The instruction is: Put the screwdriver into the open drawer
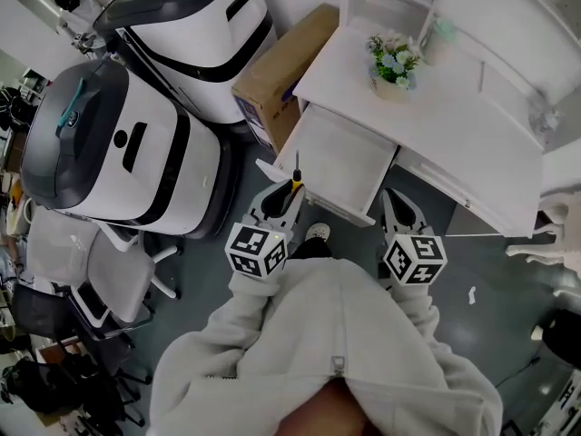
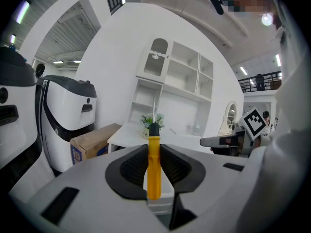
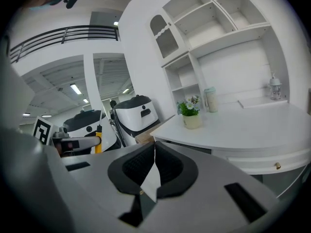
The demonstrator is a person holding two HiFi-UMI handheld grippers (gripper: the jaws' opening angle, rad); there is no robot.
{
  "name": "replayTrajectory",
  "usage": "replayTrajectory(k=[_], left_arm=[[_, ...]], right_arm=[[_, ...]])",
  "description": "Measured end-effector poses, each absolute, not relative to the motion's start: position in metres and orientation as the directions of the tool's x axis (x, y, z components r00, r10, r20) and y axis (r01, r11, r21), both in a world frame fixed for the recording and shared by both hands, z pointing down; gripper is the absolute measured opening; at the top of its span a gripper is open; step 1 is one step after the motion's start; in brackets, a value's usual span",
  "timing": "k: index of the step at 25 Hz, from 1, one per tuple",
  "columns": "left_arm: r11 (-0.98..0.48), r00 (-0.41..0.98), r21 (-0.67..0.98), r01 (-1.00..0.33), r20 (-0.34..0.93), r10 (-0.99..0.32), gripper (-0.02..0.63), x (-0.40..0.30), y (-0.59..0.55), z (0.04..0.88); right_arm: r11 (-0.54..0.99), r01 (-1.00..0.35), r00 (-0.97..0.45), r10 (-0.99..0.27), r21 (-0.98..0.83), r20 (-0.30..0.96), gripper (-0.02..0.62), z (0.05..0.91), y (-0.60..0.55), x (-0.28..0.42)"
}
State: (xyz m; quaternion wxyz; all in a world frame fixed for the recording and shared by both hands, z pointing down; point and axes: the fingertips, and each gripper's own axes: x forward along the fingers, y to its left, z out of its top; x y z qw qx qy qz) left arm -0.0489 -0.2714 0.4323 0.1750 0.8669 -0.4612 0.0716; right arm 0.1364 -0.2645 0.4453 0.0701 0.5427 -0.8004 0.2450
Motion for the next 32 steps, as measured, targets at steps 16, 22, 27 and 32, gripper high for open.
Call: replayTrajectory(k=[16, 22, 27, 32], left_arm=[[-0.606, 0.646, 0.230, -0.761, 0.342, -0.682, 0.087, -0.048, -0.351, 0.453], [-0.701, 0.700, 0.179, -0.690, 0.409, -0.585, 0.087, -0.041, -0.368, 0.474], [-0.801, 0.745, 0.132, -0.584, 0.479, -0.464, 0.087, -0.028, -0.383, 0.493], [-0.885, 0.778, 0.104, -0.454, 0.529, -0.337, 0.087, -0.016, -0.392, 0.511]], right_arm=[[0.180, -0.929, -0.310, -0.856, -0.325, 0.414, 0.032, 0.461, -0.323, 0.136], [0.123, -0.939, -0.262, -0.861, -0.321, 0.436, 0.032, 0.470, -0.330, 0.137], [0.077, -0.948, -0.217, -0.866, -0.309, 0.451, 0.032, 0.471, -0.333, 0.138], [0.038, -0.954, -0.180, -0.866, -0.297, 0.467, 0.032, 0.477, -0.324, 0.135]])
